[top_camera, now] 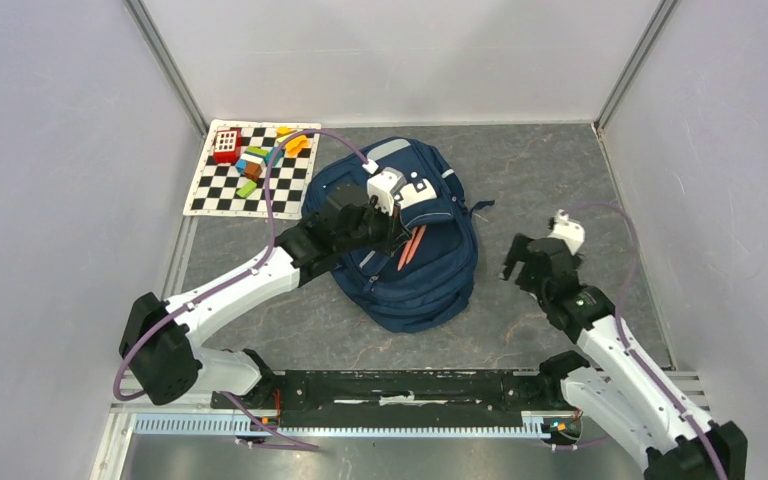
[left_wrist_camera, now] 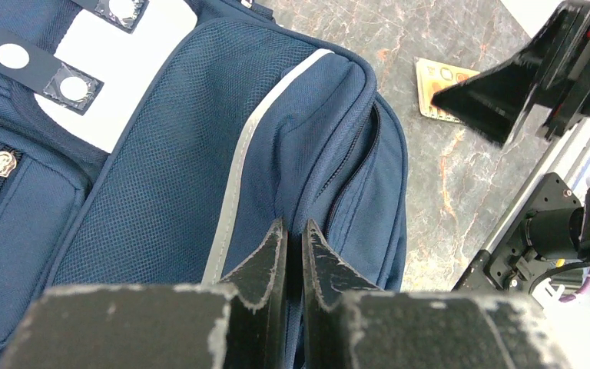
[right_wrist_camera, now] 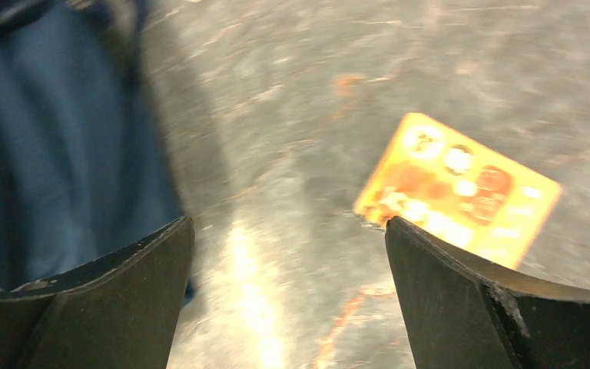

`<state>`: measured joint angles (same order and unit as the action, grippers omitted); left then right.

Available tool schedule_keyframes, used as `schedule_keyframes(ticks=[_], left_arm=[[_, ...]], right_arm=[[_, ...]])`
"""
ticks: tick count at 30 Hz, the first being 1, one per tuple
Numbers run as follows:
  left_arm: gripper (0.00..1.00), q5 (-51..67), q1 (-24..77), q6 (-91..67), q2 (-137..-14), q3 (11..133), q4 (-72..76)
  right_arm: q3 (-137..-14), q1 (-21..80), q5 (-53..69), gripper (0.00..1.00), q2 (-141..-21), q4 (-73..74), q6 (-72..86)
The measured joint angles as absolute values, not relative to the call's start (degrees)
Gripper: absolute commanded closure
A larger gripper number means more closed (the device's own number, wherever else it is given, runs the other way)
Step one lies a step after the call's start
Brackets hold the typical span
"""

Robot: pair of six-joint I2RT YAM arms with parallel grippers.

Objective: Pack the student bag
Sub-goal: Place the stationery in the student bag, then pick up the stationery from the center of the board.

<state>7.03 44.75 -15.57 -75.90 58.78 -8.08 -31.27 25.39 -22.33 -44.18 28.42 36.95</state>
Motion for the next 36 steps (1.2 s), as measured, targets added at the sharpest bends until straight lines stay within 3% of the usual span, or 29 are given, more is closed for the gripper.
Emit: schedule_keyframes(ticks=[18,30,36], left_arm=[[0.98,6.5,44.8,-15.6,-75.0,58.7,-8.6],[0.98,6.5,44.8,-15.6,-74.9,58.7,-8.7],[0.98,6.5,44.8,-15.6,-74.9,58.7,-8.7]], right_arm=[[-17.3,-3.5,-25.0,0.02,-37.5,29.8,32.7],[-10.7,-5.9,-8.8,0.02,-35.2,17.3,33.2],[-8.6,-5.8,-1.9,0.09,-33.1,13.2,35.0]])
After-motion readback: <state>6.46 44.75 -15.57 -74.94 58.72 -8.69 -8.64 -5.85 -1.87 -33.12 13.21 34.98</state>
